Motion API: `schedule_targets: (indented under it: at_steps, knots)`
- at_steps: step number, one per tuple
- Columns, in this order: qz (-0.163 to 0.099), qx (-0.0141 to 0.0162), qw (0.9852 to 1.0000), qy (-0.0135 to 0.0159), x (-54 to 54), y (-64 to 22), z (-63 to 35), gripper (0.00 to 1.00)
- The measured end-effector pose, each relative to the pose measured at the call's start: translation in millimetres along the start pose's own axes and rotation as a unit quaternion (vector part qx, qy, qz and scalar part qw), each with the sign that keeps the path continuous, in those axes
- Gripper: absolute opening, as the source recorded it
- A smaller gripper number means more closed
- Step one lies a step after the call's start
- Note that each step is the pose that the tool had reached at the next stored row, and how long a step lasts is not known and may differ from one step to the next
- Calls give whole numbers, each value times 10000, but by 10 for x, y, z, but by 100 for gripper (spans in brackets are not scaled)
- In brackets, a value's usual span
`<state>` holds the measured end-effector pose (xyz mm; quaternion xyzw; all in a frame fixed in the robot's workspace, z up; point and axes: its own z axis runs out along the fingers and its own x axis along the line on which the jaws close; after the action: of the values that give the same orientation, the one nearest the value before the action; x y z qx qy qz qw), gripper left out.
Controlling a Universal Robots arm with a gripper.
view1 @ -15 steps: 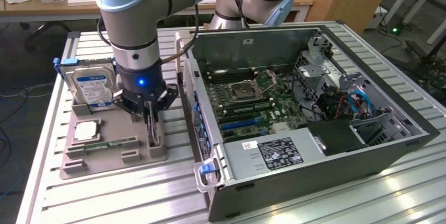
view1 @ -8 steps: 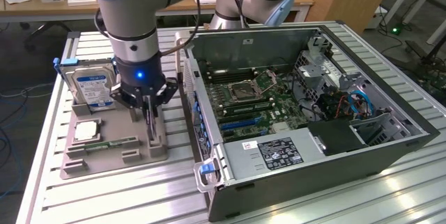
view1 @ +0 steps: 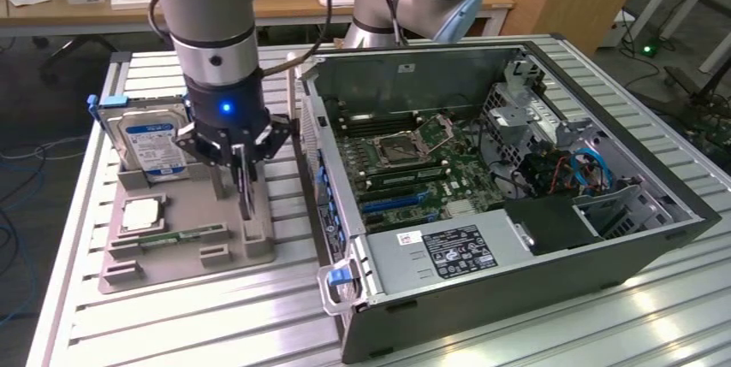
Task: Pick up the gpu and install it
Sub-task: 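Pick up the gpu and move the gpu toward the slot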
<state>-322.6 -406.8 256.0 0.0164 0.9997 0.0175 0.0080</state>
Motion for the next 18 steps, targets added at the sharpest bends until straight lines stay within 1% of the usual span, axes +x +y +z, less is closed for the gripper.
schedule_targets:
  at_steps: [5,7,9,18]
  knots:
    - [2,-70,10000,2,-1,2,-116,27]
    - [2,-91,10000,3,-2,4,-161,27]
    - [2,-107,9999,4,-3,5,-206,27]
    - [3,-158,9999,5,-7,14,-457,27]
